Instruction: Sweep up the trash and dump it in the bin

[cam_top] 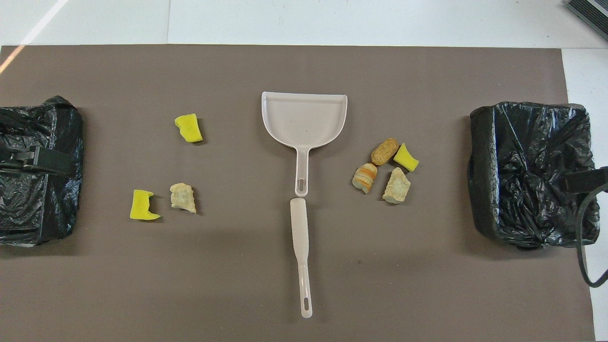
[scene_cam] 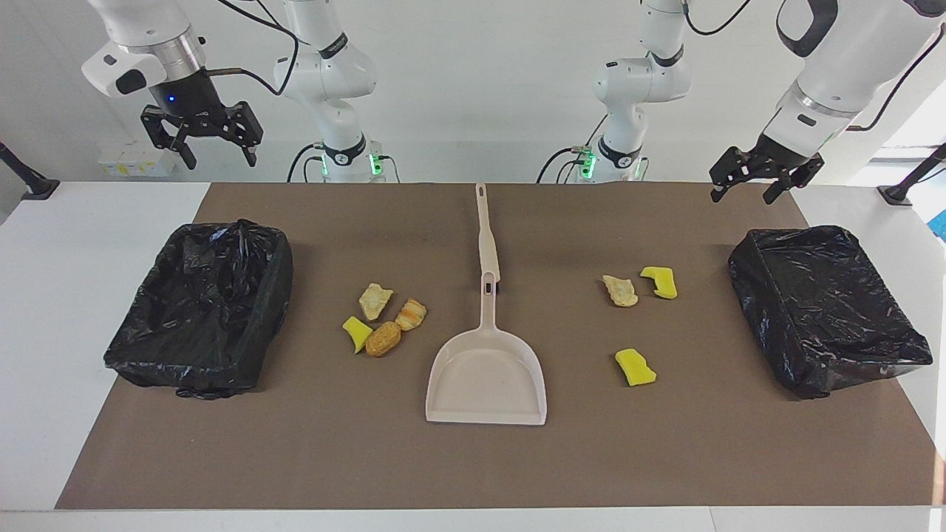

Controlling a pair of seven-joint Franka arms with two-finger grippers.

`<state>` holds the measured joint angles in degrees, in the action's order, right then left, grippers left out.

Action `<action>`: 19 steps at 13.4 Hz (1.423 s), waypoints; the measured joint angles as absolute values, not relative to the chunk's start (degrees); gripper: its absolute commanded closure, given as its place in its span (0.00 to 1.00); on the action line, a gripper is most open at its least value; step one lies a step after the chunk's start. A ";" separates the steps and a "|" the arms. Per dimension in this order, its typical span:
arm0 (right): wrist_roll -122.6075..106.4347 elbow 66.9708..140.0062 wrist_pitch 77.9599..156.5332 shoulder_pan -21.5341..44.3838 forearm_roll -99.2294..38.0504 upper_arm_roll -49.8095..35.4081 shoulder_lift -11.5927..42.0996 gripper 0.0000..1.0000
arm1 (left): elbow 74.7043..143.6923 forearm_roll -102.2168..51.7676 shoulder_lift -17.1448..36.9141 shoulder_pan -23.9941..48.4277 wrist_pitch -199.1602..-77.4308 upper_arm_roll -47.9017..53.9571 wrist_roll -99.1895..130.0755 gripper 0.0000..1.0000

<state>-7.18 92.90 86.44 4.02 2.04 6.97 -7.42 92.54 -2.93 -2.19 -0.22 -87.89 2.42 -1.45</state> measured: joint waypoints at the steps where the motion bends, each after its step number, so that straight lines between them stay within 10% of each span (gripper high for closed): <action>1: -7.18 92.91 86.43 4.02 2.10 6.97 -7.42 0.00 | 92.54 -2.93 -2.19 -0.22 -87.91 2.42 -1.46 0.00; 11: -3.19 94.46 89.49 6.02 2.20 6.49 -5.29 0.00 | 92.52 -2.96 -1.94 -0.10 -88.33 2.72 -1.48 0.00; 19: 16.32 75.62 91.44 12.65 1.99 1.35 19.47 0.00 | 98.04 -5.75 -0.82 5.80 -95.12 3.29 -1.29 0.00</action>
